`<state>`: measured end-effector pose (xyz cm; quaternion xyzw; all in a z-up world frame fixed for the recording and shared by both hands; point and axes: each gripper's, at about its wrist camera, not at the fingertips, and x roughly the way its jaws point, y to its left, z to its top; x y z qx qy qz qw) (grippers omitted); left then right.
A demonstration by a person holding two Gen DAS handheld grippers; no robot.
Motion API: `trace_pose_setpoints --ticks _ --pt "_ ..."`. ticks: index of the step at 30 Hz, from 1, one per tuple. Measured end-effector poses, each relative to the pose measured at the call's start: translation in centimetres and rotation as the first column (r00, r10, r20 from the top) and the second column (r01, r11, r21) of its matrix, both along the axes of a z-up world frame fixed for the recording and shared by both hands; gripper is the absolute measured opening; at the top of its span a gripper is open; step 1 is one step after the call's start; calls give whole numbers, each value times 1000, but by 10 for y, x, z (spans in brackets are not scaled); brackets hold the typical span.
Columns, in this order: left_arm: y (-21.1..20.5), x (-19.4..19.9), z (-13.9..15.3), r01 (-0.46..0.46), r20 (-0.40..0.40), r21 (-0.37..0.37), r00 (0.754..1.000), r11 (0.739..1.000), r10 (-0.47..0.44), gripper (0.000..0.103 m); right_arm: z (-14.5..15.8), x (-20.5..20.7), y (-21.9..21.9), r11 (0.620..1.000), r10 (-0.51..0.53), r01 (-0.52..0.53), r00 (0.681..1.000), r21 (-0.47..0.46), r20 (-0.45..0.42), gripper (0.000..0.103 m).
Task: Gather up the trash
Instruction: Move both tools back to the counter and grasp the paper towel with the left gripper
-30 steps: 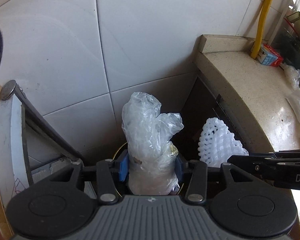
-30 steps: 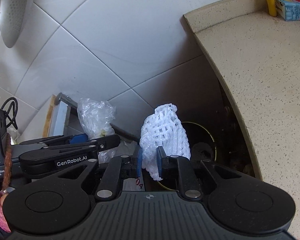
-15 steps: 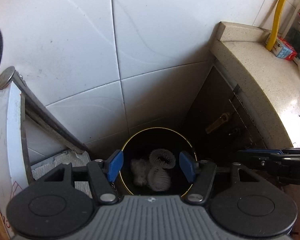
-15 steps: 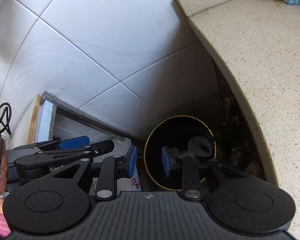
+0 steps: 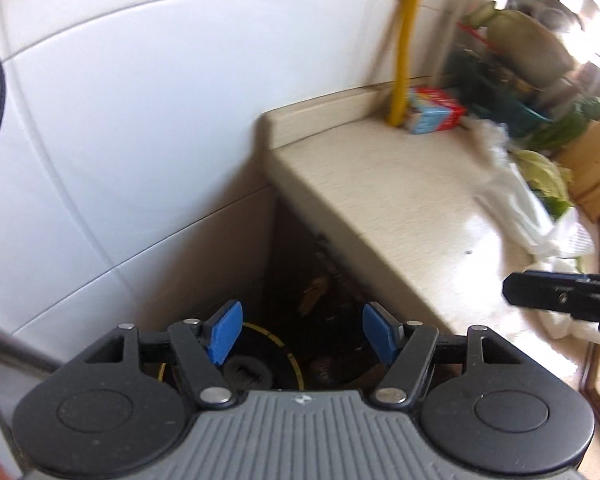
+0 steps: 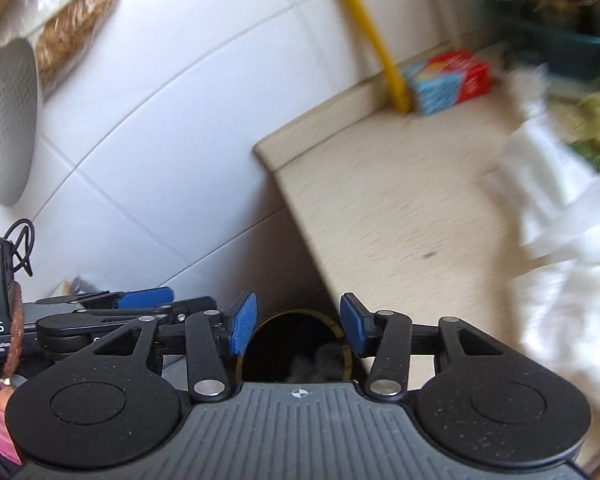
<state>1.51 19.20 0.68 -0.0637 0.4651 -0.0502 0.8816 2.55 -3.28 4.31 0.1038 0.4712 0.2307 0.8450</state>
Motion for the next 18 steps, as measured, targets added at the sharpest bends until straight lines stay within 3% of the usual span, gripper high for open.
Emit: trace_pose_setpoints --ticks 5,11,18 --pt "-53 12 17 97 48 1 994 995 -97 65 24 -4 -64 990 -128 133 988 -52 82 64" --pt "-122 28 26 203 60 -14 978 979 -201 69 30 -8 -137 959 -261 271 959 -83 115 65" --pt "-189 52 28 278 33 -9 960 961 -277 69 12 -16 -180 955 -281 288 956 -78 85 67"
